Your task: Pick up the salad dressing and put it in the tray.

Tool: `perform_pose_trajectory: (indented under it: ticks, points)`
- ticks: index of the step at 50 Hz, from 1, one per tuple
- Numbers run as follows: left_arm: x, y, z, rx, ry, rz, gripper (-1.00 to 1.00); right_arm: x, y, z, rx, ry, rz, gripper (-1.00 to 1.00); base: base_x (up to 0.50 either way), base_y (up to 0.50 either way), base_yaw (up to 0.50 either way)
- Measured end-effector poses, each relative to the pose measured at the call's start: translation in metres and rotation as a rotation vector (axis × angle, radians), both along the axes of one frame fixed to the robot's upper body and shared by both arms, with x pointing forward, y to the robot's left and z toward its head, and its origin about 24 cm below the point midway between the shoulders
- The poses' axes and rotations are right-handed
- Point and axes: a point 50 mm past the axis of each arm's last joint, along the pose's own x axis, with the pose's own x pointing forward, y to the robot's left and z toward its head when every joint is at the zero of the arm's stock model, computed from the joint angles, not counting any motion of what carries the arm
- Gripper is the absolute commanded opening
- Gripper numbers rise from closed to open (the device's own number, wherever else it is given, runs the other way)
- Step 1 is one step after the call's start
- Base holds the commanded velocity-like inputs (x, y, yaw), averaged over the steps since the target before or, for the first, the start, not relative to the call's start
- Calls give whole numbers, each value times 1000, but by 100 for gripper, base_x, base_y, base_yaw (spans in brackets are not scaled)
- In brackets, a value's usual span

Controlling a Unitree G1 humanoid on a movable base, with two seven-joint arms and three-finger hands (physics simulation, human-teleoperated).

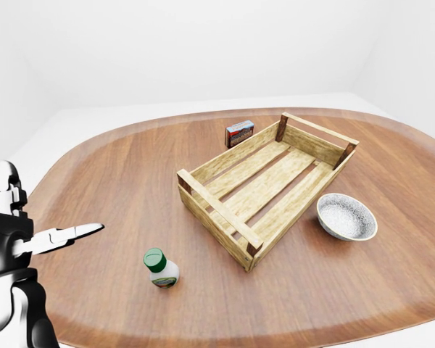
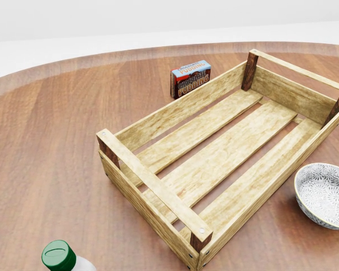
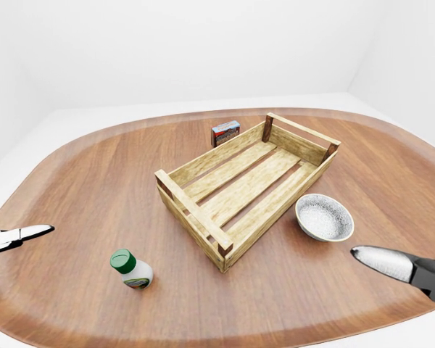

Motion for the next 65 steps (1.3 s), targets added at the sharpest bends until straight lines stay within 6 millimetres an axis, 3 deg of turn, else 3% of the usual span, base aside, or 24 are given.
perform_pose_trajectory:
  ticks: [23, 27, 33, 40, 49, 56, 65]
  points:
    - [-4, -2, 4, -7, -29, -24, 100, -1, -1, 4, 14, -63, 1, 100, 1, 8, 0]
    - [-4, -3, 4, -7, -28, -35, 100, 9, 8, 14, 21, -141, 70, 100, 0, 0, 0]
    - [-3, -5, 2, -4, -20, -46, 100, 46, 27, 27, 21, -233, 193, 100, 0, 0, 0]
    - [-2, -3, 1, -4, -11, -37, 100, 103, 62, 43, -93, -218, 265, 100, 0, 0, 0]
    - [-1, -2, 0, -4, -4, -33, 100, 158, 126, 68, -284, -145, 369, 100, 0, 0, 0]
    - [-1, -2, 0, -4, -2, -31, 100, 183, 181, 76, -399, -59, 470, 100, 0, 0, 0]
    - [-1, -3, -1, -3, 2, -34, 100, 197, 239, 69, -490, 52, 598, 100, 0, 0, 0]
